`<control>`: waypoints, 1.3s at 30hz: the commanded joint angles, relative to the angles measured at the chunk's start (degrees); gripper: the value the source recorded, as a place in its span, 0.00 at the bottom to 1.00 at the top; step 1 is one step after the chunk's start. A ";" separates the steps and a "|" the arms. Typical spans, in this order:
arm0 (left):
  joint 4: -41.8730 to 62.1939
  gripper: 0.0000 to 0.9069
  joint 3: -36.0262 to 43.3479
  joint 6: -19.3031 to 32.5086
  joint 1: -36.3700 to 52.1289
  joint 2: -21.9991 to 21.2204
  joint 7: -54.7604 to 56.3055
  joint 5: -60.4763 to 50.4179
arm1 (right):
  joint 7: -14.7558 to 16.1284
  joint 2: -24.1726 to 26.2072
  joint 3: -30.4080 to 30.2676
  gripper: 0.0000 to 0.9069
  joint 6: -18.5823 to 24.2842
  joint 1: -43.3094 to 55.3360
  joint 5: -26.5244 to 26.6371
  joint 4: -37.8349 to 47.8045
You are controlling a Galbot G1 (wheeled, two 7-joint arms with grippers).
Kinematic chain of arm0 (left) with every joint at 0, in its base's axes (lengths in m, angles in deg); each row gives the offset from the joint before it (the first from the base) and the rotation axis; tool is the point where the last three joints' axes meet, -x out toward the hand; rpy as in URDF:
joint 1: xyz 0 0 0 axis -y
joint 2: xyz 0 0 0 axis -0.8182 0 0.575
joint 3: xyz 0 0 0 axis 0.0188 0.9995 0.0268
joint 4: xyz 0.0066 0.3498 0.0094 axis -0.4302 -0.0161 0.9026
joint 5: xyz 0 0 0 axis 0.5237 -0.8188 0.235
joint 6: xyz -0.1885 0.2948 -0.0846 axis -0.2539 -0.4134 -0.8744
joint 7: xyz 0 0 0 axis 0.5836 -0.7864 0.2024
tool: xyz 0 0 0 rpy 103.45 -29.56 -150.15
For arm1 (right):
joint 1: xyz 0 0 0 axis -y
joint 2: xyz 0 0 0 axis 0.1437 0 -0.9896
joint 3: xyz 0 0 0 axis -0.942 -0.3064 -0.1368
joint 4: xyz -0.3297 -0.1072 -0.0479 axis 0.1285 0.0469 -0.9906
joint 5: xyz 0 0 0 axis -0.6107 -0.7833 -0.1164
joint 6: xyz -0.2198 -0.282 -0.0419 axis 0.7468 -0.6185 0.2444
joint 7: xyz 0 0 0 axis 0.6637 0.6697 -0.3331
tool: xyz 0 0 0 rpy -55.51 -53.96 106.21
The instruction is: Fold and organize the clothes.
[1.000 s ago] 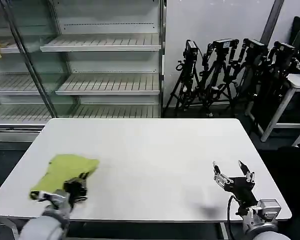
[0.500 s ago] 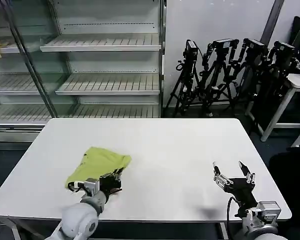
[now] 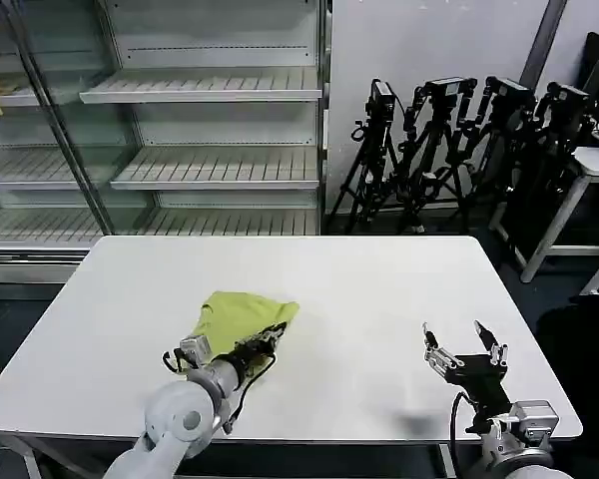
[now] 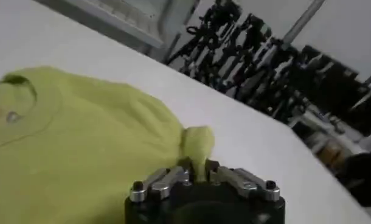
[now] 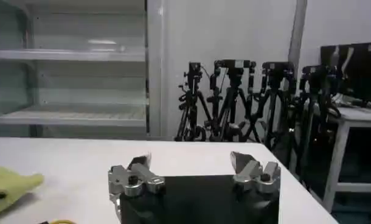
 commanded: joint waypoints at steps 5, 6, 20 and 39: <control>-2.86 1.00 -9.63 5.53 -2.18 1.84 -2.59 10.43 | 0.81 0.21 -0.79 1.00 1.22 0.59 -0.43 -0.46; -3.91 1.00 -10.60 5.84 -3.37 2.58 -3.46 9.52 | 0.98 0.24 -0.96 1.00 1.33 0.70 -0.69 -0.44; -12.72 1.00 -28.52 20.83 -27.19 9.01 -10.55 -40.91 | 4.89 -1.10 -6.72 1.00 4.97 2.88 -11.86 3.39; -13.82 1.00 -31.44 19.47 -27.86 9.09 -12.57 -36.46 | 3.97 -2.61 -8.38 1.00 5.29 4.76 -10.62 5.67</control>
